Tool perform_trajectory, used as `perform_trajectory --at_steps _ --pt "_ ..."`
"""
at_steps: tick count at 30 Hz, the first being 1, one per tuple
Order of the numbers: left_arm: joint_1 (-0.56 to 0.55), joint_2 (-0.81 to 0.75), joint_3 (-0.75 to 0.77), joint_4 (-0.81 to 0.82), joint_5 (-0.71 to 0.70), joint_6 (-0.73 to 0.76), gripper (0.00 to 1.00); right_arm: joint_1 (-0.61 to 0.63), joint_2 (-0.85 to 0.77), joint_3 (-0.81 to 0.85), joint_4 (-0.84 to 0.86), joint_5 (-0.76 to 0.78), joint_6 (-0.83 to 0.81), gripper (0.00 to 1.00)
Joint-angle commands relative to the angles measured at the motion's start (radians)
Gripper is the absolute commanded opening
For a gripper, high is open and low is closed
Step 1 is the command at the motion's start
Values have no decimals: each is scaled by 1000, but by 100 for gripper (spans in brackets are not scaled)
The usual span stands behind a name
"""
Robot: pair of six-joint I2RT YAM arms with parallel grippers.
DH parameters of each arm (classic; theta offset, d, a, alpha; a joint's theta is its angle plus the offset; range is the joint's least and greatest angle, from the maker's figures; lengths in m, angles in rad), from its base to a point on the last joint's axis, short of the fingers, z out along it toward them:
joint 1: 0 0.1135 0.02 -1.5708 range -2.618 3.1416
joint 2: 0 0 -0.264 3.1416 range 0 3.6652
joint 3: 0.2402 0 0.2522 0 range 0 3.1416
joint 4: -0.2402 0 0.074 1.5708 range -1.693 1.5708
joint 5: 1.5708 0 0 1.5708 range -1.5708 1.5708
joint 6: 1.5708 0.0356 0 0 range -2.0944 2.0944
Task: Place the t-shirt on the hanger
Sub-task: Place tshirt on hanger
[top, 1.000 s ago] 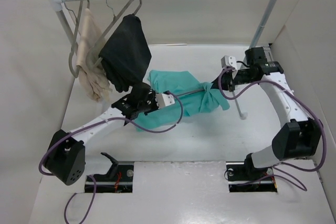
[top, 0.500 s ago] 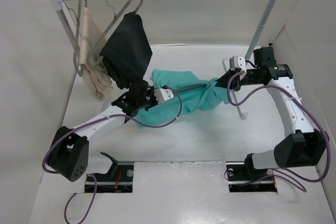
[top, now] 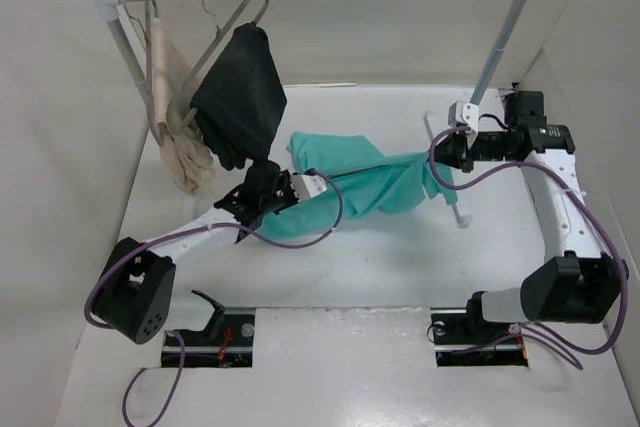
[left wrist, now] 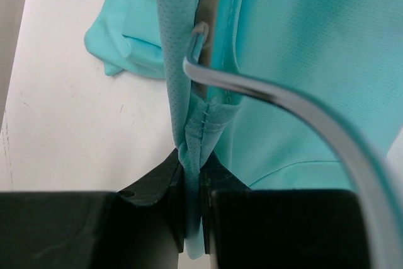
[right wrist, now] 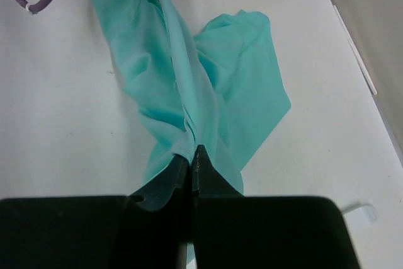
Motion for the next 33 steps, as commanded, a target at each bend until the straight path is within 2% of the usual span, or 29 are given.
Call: perform_trajectory --at_steps 1,7,10,12,14,18,23,26,28,29,31,33 --pt "57 26 -46 -155 -276 -23 0 -30 -76 56 8 -52 35 0" --pt "66 38 26 -187 -215 -129 0 -9 -87 -20 40 -195 35 0" --pt "101 38 148 -282 -33 -195 0 102 -96 -44 40 -140 35 0" --pt "112 29 193 -293 85 -253 0 132 -72 -66 7 -105 18 0" --pt "112 18 236 -293 130 -271 0 132 -53 -87 -19 -129 -42 0" --pt "112 18 236 -293 123 -248 0 132 -53 -75 -19 -138 -42 0" --pt "52 -9 164 -280 37 -110 0 132 -35 -35 -41 -178 -62 0" --pt "52 -92 144 -280 179 -50 0 106 -35 14 -38 -31 -27 0" --pt "52 -200 92 -240 251 -27 0 48 -26 -9 16 93 112 0" --pt "52 -239 66 -203 295 -36 0 30 -16 -21 33 206 134 0" --pt "52 -313 5 -98 279 -76 0 16 -1 -58 33 225 134 0" --pt "28 -313 4 -88 196 -131 0 16 10 -83 65 154 134 0"
